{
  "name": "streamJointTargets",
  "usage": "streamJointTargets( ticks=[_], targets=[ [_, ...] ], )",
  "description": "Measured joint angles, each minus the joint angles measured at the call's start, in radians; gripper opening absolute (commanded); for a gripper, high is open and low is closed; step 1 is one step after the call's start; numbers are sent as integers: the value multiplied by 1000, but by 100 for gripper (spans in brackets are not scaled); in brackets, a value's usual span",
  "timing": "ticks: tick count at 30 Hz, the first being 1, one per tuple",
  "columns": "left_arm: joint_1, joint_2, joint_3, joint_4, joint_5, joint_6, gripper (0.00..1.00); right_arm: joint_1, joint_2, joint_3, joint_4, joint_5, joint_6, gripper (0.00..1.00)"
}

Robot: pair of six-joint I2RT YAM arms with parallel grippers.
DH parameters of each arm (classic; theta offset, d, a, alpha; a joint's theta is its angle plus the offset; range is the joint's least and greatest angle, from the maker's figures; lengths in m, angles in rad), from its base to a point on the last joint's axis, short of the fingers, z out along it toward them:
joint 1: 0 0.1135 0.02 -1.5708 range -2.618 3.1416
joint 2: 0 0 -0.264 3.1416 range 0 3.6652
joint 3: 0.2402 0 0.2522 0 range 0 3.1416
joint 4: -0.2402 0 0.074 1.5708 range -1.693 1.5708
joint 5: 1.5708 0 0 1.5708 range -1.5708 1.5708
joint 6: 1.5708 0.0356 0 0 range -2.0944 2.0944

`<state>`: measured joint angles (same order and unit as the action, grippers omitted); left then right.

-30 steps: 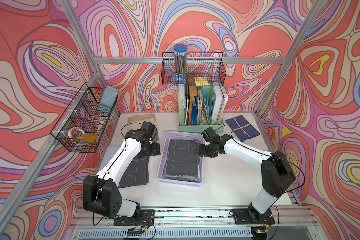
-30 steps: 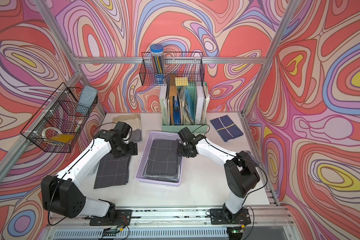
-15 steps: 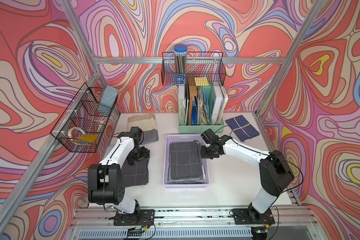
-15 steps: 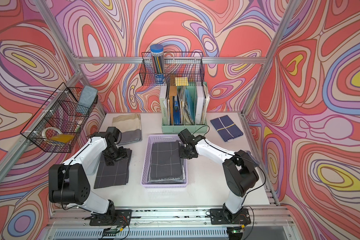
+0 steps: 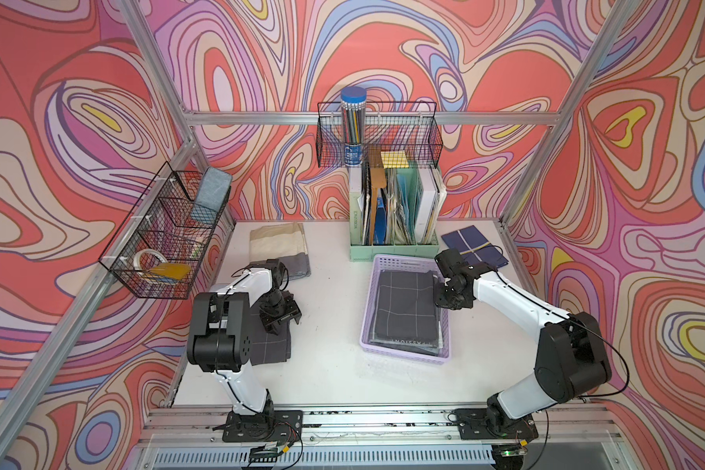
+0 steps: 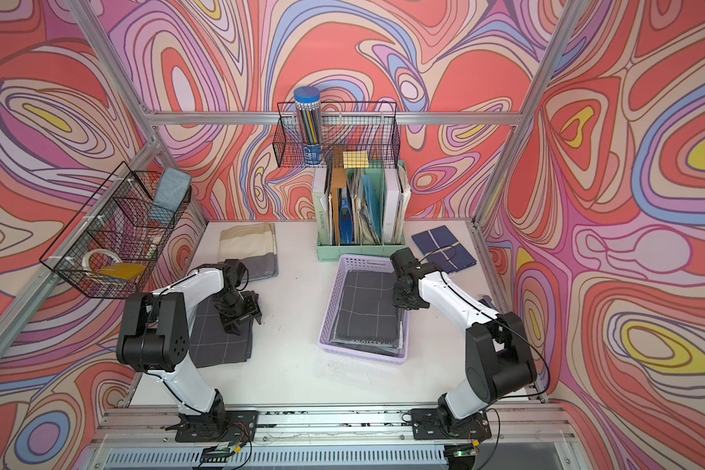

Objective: Put the folded pillowcase in the basket
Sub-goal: Move the basket to the center of the board, then move the pillowcase to the center of the board.

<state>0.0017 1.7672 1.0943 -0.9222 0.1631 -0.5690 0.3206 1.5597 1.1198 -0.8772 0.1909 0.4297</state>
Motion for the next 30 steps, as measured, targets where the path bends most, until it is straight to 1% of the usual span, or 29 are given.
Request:
streamJointTargets(
  ticks=[1, 4, 7, 9, 11, 14, 16, 17, 18, 21, 24, 27, 28, 30],
  targets=[
    [0, 10, 0, 2, 0, 0, 65, -2, -3, 0, -6, 7, -3, 34],
    [0, 17, 1, -2, -10, 0, 49, -6, -41, 0, -16, 21, -9, 38],
    [0, 18, -1, -6, -26, 4, 26, -6, -100, 0, -18, 23, -10, 39],
    [-2, 18, -3, -6, -33, 5, 21, -6, -134, 9, -26, 27, -10, 40],
    [-9, 18, -5, -6, -37, 2, 19, -6, -146, 16, -26, 30, -11, 40],
    [-50, 17, -5, -5, -42, -13, 19, -6, -146, 15, -28, 31, -11, 40],
    [-59, 17, -5, -5, -40, -17, 20, -6, -146, 15, -28, 31, -11, 40],
    [-97, 17, -5, -5, -31, -27, 20, -6, -146, 15, -28, 31, -11, 40],
    [-115, 17, -4, -5, -27, -34, 20, -6, -146, 15, -28, 31, -11, 40],
    [-142, 17, -3, -1, -15, -44, 21, -6, -146, 15, -28, 31, -12, 40],
    [-209, 17, 5, 12, -4, -81, 21, -6, -146, 16, -28, 22, -14, 40],
    [-249, 17, 5, 26, 14, -95, 21, -6, -146, 16, -28, 13, -18, 40],
    [-272, 20, 13, 28, 15, -126, 21, -6, -145, 18, -27, -10, -18, 40],
    [-297, 25, 23, 41, 21, -146, 21, -6, -143, 29, -16, -45, -18, 40]
  ],
)
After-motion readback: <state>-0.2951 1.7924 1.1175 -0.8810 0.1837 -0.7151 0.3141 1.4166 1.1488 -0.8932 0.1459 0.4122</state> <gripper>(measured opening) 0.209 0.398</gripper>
